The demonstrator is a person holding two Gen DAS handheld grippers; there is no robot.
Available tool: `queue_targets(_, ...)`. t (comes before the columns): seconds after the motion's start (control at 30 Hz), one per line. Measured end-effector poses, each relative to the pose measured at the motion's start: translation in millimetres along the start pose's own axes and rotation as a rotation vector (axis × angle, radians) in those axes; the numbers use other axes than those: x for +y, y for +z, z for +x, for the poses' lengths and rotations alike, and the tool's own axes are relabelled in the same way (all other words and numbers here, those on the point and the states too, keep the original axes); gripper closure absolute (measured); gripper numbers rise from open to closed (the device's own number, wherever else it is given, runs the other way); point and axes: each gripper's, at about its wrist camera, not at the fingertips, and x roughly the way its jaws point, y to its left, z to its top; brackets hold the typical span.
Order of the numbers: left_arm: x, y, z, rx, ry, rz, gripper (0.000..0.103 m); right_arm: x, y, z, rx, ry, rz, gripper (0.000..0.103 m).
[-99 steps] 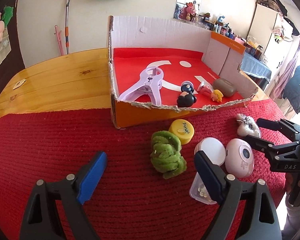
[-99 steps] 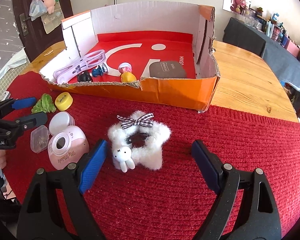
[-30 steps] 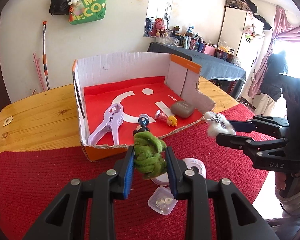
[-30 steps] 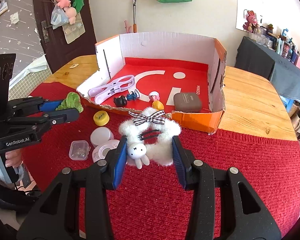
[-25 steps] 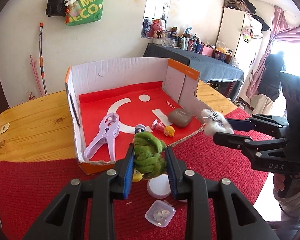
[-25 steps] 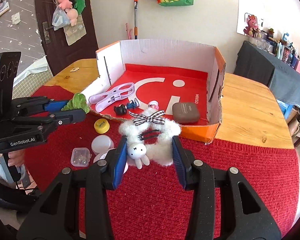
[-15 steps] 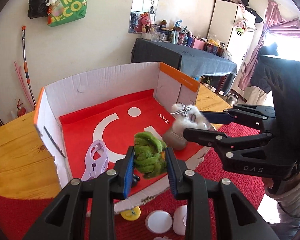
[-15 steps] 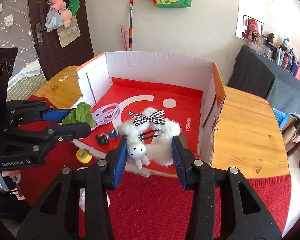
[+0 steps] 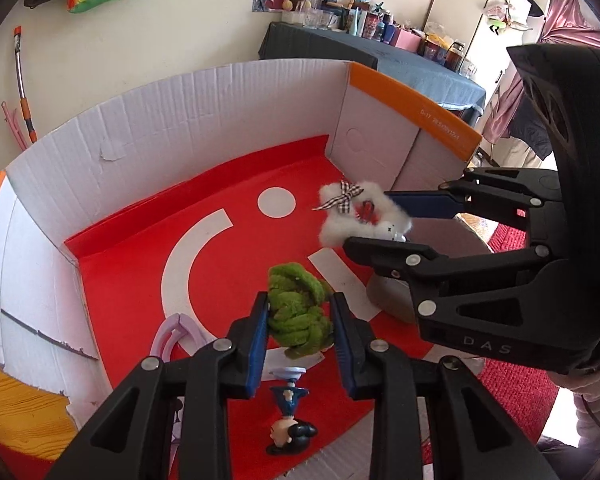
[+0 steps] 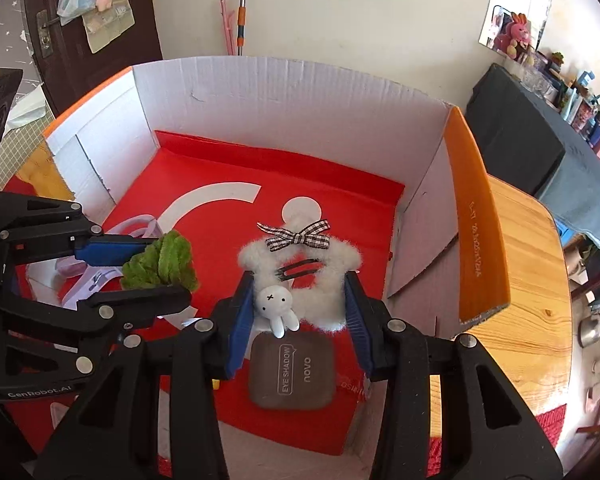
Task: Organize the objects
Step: 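Carry the green scrunchie and white star into the box with both tools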
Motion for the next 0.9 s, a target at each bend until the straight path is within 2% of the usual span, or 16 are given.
queue_targets(0.9,5,-4,19,0.093,0.064,0.047,0.072,7,6,39,0.118,-0.083,-0.033,0.062)
